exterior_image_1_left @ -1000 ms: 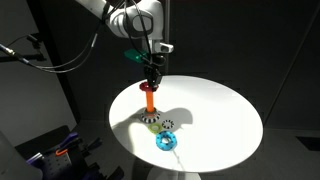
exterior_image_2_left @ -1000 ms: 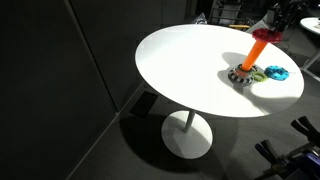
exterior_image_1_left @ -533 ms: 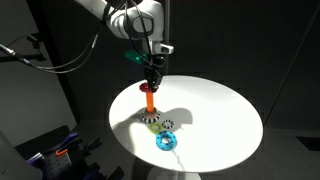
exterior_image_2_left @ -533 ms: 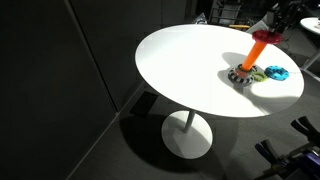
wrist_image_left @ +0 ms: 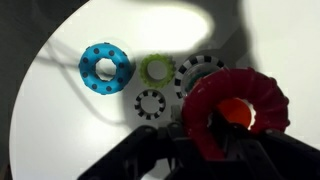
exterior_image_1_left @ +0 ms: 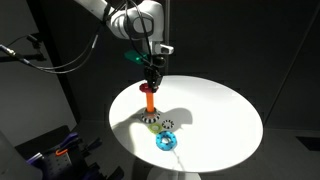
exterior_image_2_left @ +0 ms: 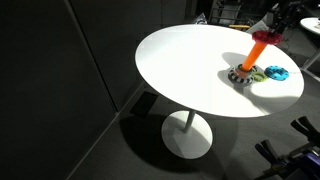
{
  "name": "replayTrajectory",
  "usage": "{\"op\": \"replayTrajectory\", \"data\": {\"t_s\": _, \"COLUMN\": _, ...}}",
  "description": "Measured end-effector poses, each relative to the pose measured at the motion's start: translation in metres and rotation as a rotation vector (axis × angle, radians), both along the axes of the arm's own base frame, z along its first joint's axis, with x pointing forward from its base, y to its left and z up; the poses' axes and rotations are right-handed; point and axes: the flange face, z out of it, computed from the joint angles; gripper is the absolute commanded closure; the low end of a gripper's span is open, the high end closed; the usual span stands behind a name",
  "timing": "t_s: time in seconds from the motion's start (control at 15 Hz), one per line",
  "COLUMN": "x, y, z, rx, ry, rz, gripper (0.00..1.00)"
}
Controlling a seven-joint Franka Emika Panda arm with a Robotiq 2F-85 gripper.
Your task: Put the red ring around the orange rod
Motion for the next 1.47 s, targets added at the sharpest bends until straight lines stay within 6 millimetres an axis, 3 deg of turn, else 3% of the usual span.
{"op": "replayTrajectory", "data": {"t_s": 0.13, "x": 0.000, "y": 0.000, "z": 0.000, "rx": 0.000, "ry": 0.000, "rz": 0.000, "gripper": 0.38}}
{"op": "replayTrajectory", "data": {"t_s": 0.47, "x": 0.000, "y": 0.000, "z": 0.000, "rx": 0.000, "ry": 0.000, "rz": 0.002, "gripper": 0.01}}
{"op": "replayTrajectory", "data": {"t_s": 1.0, "x": 0.000, "y": -0.001, "z": 0.000, "rx": 0.000, "ry": 0.000, "rz": 0.004, "gripper": 0.00}}
{"op": "replayTrajectory", "data": {"t_s": 1.47, "x": 0.010, "y": -0.014, "z": 0.005, "rx": -0.004, "ry": -0.017, "rz": -0.016, "gripper": 0.00}}
